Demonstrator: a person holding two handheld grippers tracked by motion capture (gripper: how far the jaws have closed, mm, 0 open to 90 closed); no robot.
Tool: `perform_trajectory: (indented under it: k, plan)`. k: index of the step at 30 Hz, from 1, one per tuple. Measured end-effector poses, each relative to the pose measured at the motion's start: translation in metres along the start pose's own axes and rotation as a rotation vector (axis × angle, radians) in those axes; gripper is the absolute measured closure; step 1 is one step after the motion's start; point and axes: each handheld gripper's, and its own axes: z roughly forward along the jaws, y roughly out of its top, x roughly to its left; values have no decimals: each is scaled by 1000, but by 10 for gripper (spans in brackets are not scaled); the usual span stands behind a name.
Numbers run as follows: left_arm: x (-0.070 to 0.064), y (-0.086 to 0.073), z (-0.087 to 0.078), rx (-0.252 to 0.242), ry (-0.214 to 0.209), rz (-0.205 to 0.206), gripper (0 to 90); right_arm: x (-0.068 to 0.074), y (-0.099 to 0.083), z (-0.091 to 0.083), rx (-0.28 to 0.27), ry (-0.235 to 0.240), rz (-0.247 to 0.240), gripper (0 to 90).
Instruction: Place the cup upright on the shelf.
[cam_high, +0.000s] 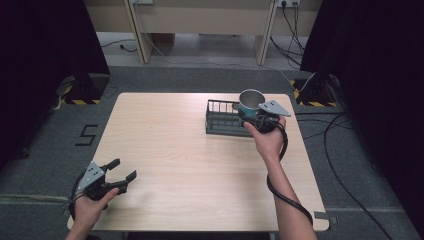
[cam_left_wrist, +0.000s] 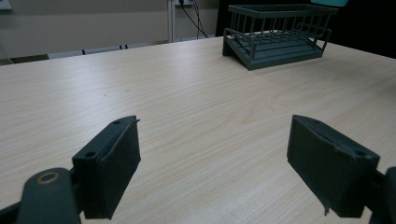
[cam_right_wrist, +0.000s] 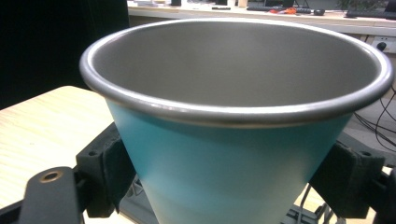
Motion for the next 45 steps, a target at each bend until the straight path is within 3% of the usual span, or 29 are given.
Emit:
perform_trajectory:
  k: [30,45]
  plan:
    - [0,0,0,-2,-2,-3,166,-4,19,31,15,-17,16,180]
    - [0,0,0,-5,-3,-4,166,-5,19,45,35,-25,31,180]
